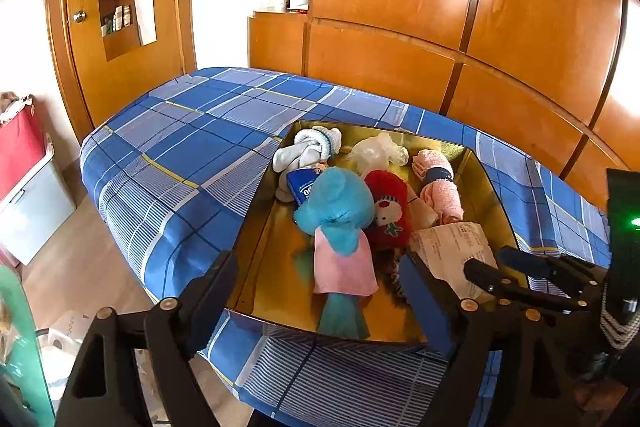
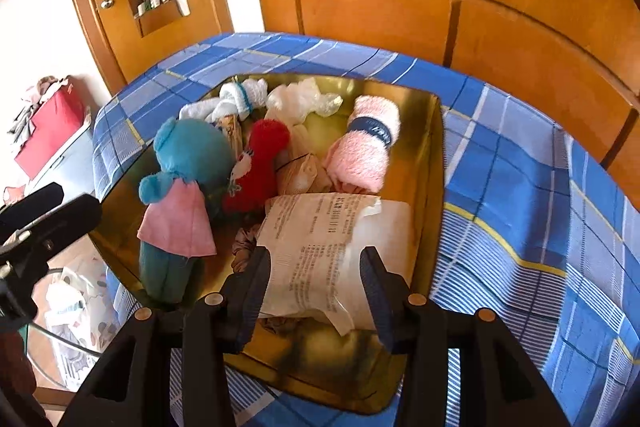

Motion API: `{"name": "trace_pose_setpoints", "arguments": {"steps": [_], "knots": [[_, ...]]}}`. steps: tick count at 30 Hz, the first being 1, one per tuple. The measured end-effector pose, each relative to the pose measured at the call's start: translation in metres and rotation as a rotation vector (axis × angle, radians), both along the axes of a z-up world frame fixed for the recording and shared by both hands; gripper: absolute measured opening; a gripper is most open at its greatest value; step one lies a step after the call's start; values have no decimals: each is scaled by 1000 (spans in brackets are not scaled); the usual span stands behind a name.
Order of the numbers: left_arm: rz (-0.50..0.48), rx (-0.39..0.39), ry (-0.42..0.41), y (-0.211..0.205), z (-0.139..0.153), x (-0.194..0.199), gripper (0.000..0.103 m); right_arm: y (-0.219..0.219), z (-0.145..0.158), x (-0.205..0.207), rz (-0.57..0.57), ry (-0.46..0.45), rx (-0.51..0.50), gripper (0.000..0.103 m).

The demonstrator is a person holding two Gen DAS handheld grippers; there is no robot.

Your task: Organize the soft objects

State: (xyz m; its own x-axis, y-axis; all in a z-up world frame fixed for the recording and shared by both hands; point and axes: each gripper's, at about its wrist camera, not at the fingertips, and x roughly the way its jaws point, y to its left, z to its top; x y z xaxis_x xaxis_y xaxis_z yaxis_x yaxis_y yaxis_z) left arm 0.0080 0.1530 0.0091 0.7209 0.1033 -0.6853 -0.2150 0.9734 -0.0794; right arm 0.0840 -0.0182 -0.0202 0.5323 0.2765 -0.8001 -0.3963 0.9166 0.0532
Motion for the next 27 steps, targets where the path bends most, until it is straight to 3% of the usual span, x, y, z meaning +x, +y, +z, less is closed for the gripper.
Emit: {"name": "trace_pose_setpoints", "arguments": {"steps": [4, 7, 14, 27], "knots": [[-3, 7, -10, -5, 2, -5, 91, -8, 8, -9, -56, -39, -3, 47], [-1, 8, -21, -8, 3, -9, 103, -14, 11, -17, -104, -75, -16, 48], [-13, 20, -36, -22, 5, -20, 103, -25, 9, -32, -177, -112, -47, 48], [36, 64, -74, -26, 13, -26, 103, -25, 14, -38, -182, -136, -31, 48]]}}
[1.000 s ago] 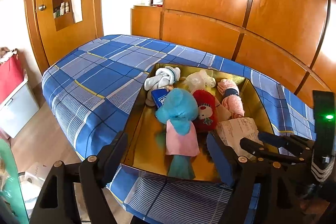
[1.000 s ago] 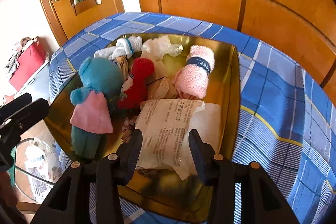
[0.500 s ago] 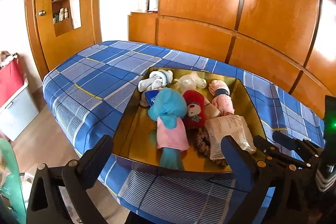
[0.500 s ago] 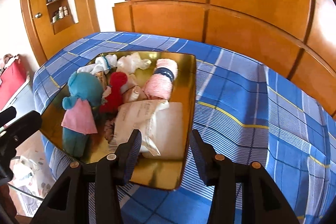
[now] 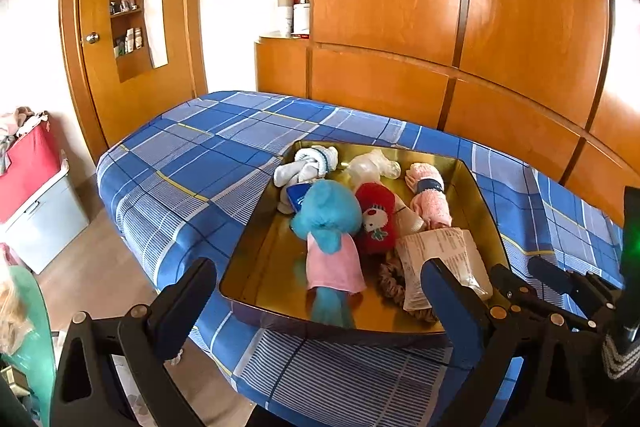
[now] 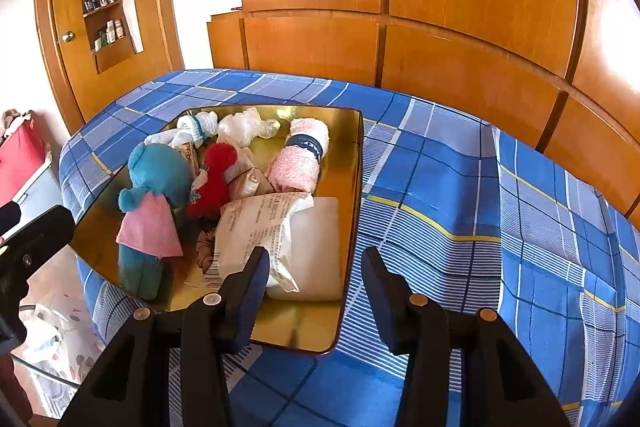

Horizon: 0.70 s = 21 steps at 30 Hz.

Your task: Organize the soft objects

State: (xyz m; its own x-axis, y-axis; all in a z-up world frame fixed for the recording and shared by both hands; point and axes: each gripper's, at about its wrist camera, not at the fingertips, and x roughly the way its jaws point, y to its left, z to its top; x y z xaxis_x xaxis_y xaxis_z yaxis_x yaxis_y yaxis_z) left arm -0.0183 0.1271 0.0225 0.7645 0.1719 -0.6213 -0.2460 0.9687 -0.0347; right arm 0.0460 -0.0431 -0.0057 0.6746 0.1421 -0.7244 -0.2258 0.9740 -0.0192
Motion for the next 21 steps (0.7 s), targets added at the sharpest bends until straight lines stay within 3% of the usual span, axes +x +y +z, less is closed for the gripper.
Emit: {"name": "trace_pose_setpoints", "arguments": {"steps": [21], "knots": [[11, -5, 7, 4, 0, 0, 103, 6, 0, -1, 22, -3, -3, 48]]}}
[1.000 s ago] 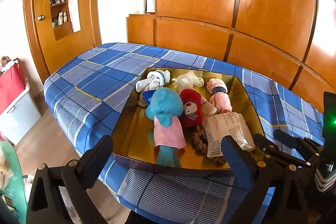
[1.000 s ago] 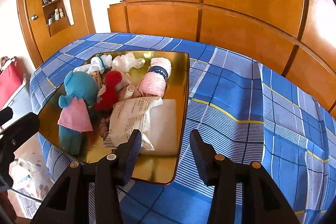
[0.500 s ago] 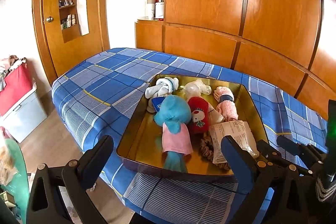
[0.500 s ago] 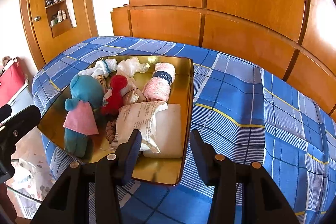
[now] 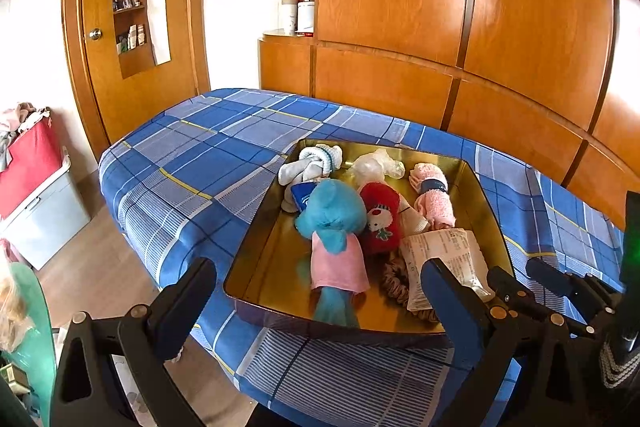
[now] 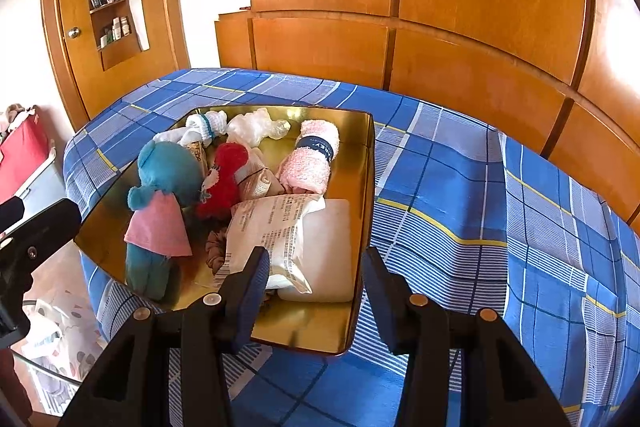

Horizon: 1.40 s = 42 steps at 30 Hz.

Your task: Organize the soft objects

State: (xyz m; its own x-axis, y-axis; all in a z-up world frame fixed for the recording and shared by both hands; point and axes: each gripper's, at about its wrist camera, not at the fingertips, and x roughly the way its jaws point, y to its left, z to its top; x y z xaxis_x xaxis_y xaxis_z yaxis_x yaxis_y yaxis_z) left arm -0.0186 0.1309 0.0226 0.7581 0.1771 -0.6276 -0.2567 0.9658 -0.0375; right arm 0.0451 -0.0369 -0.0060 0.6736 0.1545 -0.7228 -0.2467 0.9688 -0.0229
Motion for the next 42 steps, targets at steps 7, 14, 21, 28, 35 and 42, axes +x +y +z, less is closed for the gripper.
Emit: {"name": "trace_pose_setpoints", "arguments": {"steps": [7, 14, 21, 28, 35, 42], "knots": [[-1, -3, 4, 0, -1, 0, 103, 0, -1, 0, 1, -2, 2, 48], [2, -4, 8, 1, -2, 0, 103, -1, 0, 0, 0, -3, 5, 48], [-1, 0, 10, 0, -2, 1, 103, -3, 0, 0, 0, -3, 10, 48], [-1, 3, 13, 0, -3, -1, 103, -3, 0, -1, 0, -3, 9, 48], [-1, 4, 18, -1, -3, 0, 103, -3, 0, -1, 0, -2, 9, 48], [-4, 5, 24, -1, -4, 0, 103, -4, -1, -1, 0, -1, 11, 48]]}}
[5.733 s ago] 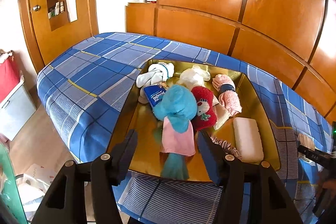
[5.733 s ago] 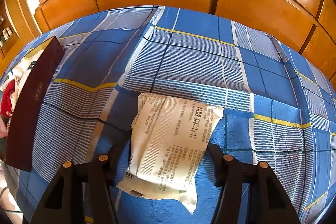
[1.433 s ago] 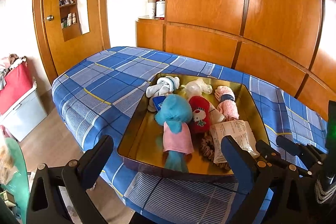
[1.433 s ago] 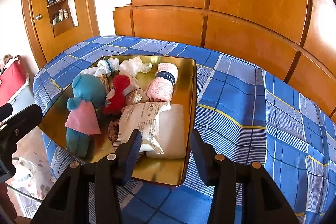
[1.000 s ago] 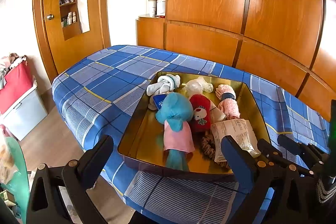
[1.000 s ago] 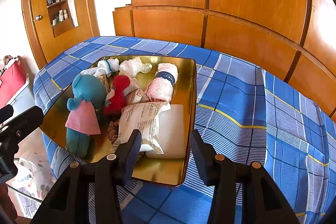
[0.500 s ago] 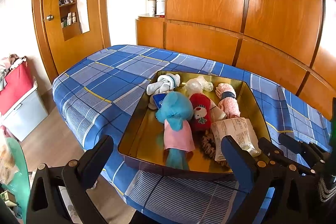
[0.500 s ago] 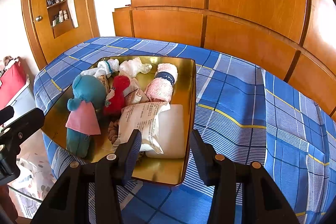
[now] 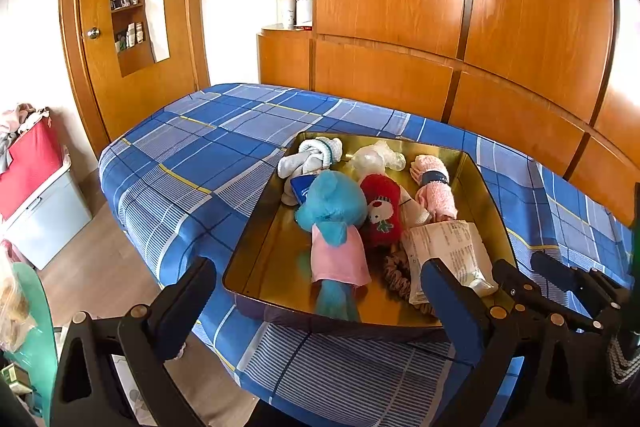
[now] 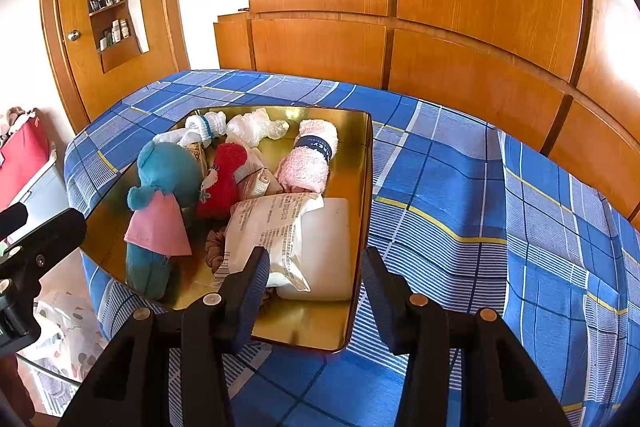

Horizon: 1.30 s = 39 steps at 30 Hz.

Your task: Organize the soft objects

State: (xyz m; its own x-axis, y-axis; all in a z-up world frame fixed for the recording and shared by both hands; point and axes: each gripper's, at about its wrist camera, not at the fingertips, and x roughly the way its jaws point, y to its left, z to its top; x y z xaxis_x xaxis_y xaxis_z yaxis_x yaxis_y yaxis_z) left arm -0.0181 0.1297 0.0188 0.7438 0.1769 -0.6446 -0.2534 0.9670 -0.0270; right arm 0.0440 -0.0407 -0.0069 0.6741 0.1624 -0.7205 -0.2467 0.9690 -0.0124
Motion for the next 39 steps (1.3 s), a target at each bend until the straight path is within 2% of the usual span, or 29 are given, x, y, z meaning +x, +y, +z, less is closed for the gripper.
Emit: {"name": "trace_pose_setpoints", "arguments": {"steps": [33, 34, 36, 39], "knots": [[1, 11, 7, -1, -3, 0, 103, -4, -3, 0, -7, 6, 5, 48], [-1, 14, 7, -1, -3, 0, 102, -4, -3, 0, -7, 7, 4, 48], [-6, 6, 5, -1, -4, 1, 95, -4, -4, 0, -8, 8, 5, 48], [-14, 34, -3, -3, -3, 3, 94, -8, -4, 3, -11, 14, 12, 48]]}}
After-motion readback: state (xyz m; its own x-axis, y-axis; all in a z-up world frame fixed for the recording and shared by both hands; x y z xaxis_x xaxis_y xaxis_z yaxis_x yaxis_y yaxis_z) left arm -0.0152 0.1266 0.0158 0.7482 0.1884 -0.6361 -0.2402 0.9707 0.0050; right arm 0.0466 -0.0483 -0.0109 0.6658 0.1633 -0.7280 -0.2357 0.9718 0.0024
